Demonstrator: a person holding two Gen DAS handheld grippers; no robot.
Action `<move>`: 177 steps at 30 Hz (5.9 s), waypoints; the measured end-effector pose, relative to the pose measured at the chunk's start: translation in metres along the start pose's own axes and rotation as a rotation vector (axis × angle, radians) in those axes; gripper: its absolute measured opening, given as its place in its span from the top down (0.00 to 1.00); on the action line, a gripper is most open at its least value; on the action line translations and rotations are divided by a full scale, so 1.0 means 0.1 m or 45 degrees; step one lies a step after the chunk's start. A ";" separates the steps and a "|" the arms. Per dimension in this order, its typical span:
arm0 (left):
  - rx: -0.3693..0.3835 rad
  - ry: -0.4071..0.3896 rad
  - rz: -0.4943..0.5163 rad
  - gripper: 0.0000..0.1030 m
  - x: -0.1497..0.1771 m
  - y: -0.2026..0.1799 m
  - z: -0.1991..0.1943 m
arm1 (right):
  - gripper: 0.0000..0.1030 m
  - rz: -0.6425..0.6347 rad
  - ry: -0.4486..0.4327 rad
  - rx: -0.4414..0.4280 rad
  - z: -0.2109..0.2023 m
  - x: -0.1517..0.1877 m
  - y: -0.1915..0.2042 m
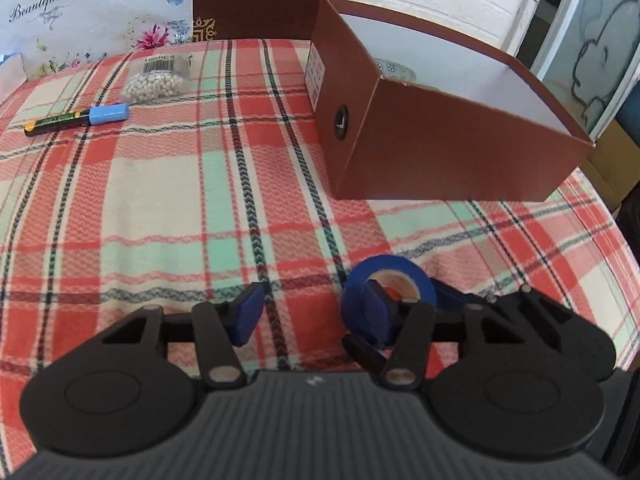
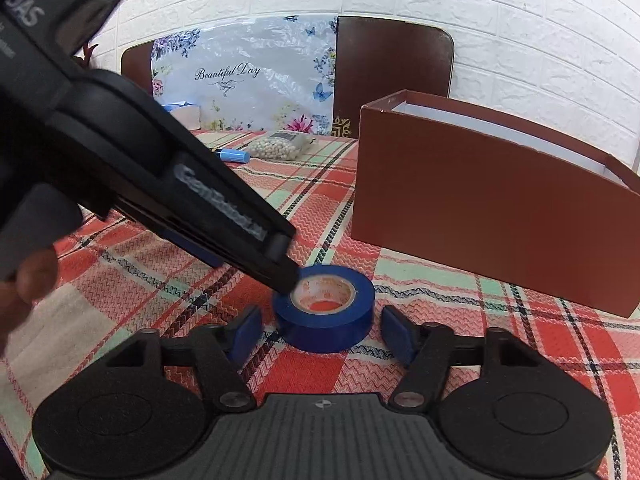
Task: Organize objects
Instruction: 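Carry the blue tape roll into the box and open the left gripper, then withdraw the left gripper from the box back over the table, then move the right gripper to the black marker and grasp it, then hold the black marker in the right gripper while the left gripper grasps it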
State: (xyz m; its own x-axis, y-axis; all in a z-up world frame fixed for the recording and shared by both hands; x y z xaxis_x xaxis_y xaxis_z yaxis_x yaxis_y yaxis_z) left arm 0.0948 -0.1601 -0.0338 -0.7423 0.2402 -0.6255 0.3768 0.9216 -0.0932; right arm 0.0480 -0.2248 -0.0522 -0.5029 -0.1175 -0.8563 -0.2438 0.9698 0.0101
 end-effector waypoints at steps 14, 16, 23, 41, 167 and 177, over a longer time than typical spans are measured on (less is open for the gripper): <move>0.180 -0.121 0.100 0.70 -0.35 -0.46 -0.43 | 0.46 -0.019 -0.296 0.117 -0.42 -0.15 -0.01; 0.181 -0.192 0.138 0.70 -0.56 -0.57 -0.51 | 0.46 -0.025 -0.371 0.164 -0.50 -0.30 -0.09; 0.014 -0.320 0.206 0.38 -1.32 -0.84 -0.27 | 0.47 0.002 -0.468 0.305 -0.29 -0.88 -0.63; -0.206 -0.245 0.111 0.14 -0.55 -0.24 -0.41 | 0.25 0.010 -0.463 0.414 -0.56 -0.28 -0.29; -0.065 0.056 -0.379 0.26 0.02 0.54 -0.01 | 0.63 0.371 -0.035 -0.199 -0.14 0.08 0.06; 0.075 0.080 -0.294 0.98 -0.20 0.10 0.01 | 0.82 0.484 -0.071 -0.298 -0.24 0.16 -0.02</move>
State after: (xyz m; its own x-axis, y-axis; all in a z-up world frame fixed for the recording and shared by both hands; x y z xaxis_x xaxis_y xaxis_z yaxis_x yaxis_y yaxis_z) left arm 0.1140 -0.1561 -0.0233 -0.8448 0.0455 -0.5332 0.2234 0.9354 -0.2741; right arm 0.0209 -0.2338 -0.0535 -0.5489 0.2558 -0.7958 -0.2349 0.8665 0.4405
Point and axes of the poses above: each gripper's, at about its wrist camera, not at the fingertips, and z roughly the way its jaws point, y to its left, x to its underside, the point moved 8 cm from there along z, roughly the way its jaws point, and after that the axes turned 6 degrees about -x, right-handed, at the moved point
